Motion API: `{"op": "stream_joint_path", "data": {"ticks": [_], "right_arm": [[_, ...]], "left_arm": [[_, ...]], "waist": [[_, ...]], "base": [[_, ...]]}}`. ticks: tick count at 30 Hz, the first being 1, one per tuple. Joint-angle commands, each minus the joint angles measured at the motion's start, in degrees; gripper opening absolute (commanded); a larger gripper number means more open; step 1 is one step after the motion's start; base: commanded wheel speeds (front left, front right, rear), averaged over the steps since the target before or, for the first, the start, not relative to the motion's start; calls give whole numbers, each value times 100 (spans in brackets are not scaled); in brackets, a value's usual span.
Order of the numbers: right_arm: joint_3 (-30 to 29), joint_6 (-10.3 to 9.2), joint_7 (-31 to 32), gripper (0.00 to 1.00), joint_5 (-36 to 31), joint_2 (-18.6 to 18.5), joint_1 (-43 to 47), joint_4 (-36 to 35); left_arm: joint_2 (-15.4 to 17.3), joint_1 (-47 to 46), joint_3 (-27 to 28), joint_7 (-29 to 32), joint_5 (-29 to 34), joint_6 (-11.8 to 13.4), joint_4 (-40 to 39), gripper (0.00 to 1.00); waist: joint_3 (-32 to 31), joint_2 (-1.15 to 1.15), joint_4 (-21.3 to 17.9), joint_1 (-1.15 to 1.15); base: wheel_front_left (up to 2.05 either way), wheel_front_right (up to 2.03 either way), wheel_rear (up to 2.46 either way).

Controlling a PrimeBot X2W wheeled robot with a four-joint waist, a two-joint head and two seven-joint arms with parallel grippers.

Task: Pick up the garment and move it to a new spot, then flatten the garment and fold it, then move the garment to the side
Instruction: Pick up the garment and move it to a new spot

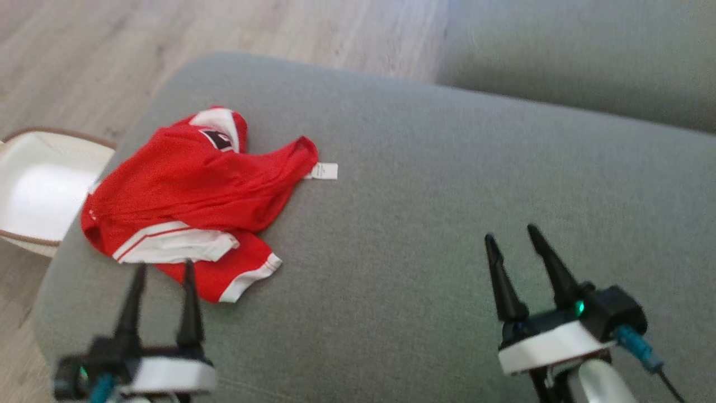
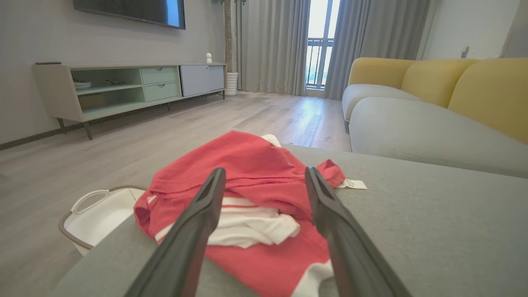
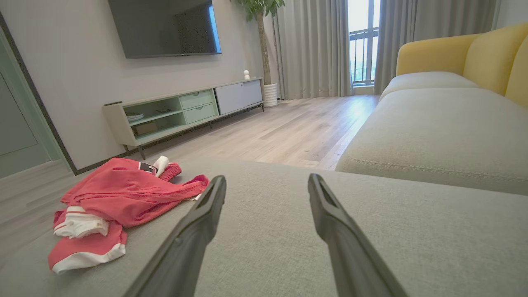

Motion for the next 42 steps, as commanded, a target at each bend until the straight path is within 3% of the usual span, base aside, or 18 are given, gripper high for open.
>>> {"op": "stream_joint_path", "data": {"ticks": [1, 6, 14, 26, 28, 35, 42], "right_arm": [[50, 44, -62, 100, -71, -46, -380, -237], [-202, 44, -62, 100, -287, -46, -638, -403], [-492, 44, -62, 100, -585, -46, -866, -573], [-479, 44, -62, 100, -658, -46, -1008, -705], [-479, 44, -62, 100, -656, -46, -1014, -713], [-458, 44, -62, 100, -615, -46, -994, -652], [-434, 44, -62, 100, -450, -46, -922, -530]], "left_arm": [[212, -524, 280, -61, 93, -24, -109, 100], [874, -1557, 424, 92, 145, -214, 552, 100], [1783, -3434, 33, 1390, -260, -478, 2181, 100], [2505, -4511, -1155, 2343, -1186, -491, 3670, 100], [2569, -4593, -1220, 2248, -1298, -491, 3832, 0], [2630, -4935, -1169, 1163, -1357, -439, 4097, 0], [2625, -5306, -995, 323, -1487, -405, 3785, 0]], "waist": [[374, 0, -238, -1], [948, 0, -451, -1], [1623, 0, -687, -1], [2023, 0, -967, -1], [2047, 0, -988, -1], [1906, 0, -1017, -1], [1415, 0, -1035, -1]], "base": [[0, 0, 0], [0, 0, 0], [0, 0, 0], [0, 0, 0], [0, 0, 0], [0, 0, 0], [0, 0, 0]]}}
